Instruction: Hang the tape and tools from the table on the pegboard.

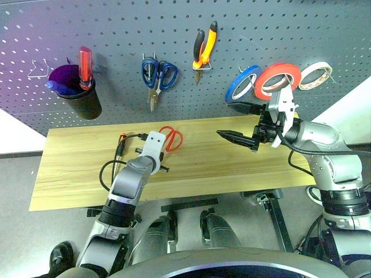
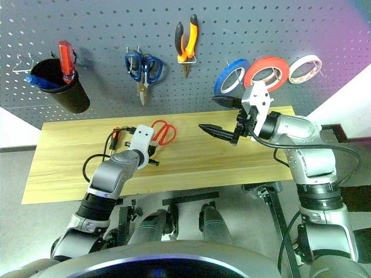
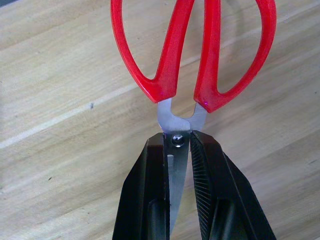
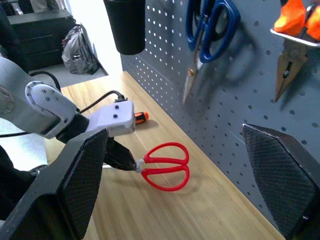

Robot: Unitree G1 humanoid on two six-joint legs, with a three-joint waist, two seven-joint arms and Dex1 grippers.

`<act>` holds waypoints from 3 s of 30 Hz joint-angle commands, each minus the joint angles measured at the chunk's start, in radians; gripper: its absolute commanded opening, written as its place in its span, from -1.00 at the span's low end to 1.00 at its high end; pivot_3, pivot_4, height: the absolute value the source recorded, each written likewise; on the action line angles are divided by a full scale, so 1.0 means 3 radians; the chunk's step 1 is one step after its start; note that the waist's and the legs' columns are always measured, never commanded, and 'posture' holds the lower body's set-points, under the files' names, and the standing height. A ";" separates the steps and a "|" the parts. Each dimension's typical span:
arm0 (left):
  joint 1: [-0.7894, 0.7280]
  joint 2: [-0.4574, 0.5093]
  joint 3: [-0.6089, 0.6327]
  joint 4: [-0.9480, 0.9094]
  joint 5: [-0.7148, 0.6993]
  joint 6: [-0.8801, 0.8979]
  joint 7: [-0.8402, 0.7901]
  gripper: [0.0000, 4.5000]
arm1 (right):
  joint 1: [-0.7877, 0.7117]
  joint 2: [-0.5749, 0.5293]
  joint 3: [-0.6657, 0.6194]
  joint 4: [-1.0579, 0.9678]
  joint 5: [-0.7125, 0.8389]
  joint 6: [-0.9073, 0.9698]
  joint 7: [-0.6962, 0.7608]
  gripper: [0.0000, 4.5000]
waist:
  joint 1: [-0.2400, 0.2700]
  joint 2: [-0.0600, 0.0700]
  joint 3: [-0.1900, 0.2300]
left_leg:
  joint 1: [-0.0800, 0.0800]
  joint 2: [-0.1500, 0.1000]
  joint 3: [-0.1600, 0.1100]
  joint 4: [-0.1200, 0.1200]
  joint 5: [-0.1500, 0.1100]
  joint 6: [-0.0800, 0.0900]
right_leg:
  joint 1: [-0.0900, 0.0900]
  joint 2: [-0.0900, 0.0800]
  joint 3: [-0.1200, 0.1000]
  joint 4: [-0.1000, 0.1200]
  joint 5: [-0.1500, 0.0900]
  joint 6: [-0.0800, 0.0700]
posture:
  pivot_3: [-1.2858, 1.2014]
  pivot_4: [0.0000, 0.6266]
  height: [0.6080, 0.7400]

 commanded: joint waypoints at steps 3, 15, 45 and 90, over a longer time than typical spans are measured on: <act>0.0141 0.0268 -0.0047 -0.0120 -0.0079 -0.0528 -0.0460 -0.87 | -0.0092 0.0006 -0.0058 0.0005 -0.0004 -0.0081 0.0024 1.00 | -0.0002 0.0001 0.0000 | 0.0000 0.0000 0.0000 -0.0003 0.0000 -0.0001 | -0.0002 0.0000 -0.0001 0.0001 0.0000 0.0000 | -0.09 -0.03 0.99; 0.0384 0.0618 -0.0055 -0.0341 -0.0114 -0.1474 -0.1070 -0.87 | -0.0117 -0.0034 -0.0092 0.0091 -0.0023 -0.0117 0.0049 1.00 | 0.0005 0.0002 0.0000 | -0.0001 -0.0001 0.0003 -0.0001 0.0000 -0.0001 | -0.0002 -0.0015 -0.0020 0.0000 0.0001 0.0000 | -0.09 -0.05 0.99; 0.0865 0.1153 0.0784 -0.0989 0.0044 -0.3886 -0.1092 -0.87 | 0.0139 -0.0431 -0.0484 0.0252 0.0423 -0.0056 0.0900 1.00 | 0.0090 0.0006 0.0000 | 0.0003 -0.0001 0.0005 0.0011 0.0001 -0.0001 | 0.0007 -0.0044 -0.0069 0.0003 0.0008 -0.0002 | -0.05 -0.14 0.99; 0.0251 0.0838 0.0643 -0.0062 0.0109 -0.3833 -0.0914 -0.87 | 0.0267 -0.0534 -0.0749 0.0060 0.0648 0.0111 0.0845 1.00 | 0.0078 0.0014 -0.0006 | 0.0000 -0.0001 0.0007 0.0058 -0.0002 0.0004 | 0.0022 -0.0046 -0.0075 0.0009 0.0036 0.0023 | -0.10 -0.16 0.99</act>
